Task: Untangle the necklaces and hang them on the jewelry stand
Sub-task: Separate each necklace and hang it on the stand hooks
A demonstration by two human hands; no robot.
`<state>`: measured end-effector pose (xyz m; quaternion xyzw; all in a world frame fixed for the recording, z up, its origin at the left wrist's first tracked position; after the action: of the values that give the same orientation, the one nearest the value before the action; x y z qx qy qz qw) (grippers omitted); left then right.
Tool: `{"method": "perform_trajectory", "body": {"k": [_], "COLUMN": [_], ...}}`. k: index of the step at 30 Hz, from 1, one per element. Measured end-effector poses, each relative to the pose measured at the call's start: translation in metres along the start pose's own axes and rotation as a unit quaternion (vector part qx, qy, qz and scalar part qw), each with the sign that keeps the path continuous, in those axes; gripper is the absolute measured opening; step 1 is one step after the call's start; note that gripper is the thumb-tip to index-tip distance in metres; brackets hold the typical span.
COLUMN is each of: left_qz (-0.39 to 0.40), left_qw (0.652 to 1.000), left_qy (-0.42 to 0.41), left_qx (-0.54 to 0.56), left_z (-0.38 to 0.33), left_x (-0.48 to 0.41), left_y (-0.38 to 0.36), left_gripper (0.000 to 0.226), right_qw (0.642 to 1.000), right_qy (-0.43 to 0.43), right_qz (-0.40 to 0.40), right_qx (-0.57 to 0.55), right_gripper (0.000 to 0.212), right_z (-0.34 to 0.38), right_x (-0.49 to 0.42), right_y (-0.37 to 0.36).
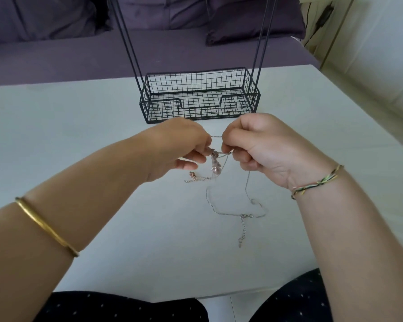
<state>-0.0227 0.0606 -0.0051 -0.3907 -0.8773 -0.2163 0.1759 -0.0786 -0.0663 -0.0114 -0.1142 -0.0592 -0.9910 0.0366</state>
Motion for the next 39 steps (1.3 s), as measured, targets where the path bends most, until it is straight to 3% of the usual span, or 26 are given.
{"method": "perform_trajectory", "body": {"k": [7, 16, 28, 36, 39], "left_qz": [0.020, 0.015, -0.031, -0.072, -0.091], "left_qw": [0.990, 0.999, 0.990, 0.970, 0.962], "left_qy": [-0.005, -0.017, 0.020, 0.026, 0.004], "left_qx": [0.140, 0.042, -0.133, -0.233, -0.259], "left_z": [-0.001, 0.002, 0.004, 0.009, 0.008], "left_x": [0.005, 0.002, 0.001, 0.001, 0.003], "left_y": [0.005, 0.007, 0.010, 0.008, 0.008], "left_gripper": [0.021, 0.027, 0.010, 0.011, 0.012], "right_qw": [1.000, 0.998, 0.983, 0.990, 0.991], "right_qy": [0.004, 0.001, 0.030, 0.036, 0.028], "right_qz": [-0.006, -0.061, -0.138, -0.134, -0.129], "right_qx": [0.021, -0.014, 0.118, -0.022, -0.022], "right_gripper": [0.024, 0.024, 0.024, 0.022, 0.021], "right_z": [-0.001, -0.003, -0.005, -0.005, -0.006], "right_x": [0.001, 0.000, -0.004, -0.006, -0.006], "right_y": [0.004, 0.009, 0.009, 0.003, 0.001]}}
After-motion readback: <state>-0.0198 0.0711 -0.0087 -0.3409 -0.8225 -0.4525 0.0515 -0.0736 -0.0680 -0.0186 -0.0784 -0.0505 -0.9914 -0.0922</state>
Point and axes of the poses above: each hand's wrist, its own x-axis away from the middle knuckle, its own y-axis out of the back of the hand, z = x × y, the point moved 2 cm from there along -x, towards the middle knuckle, and after that the axes turned 15 degrees about z, right-handed, at the moved point
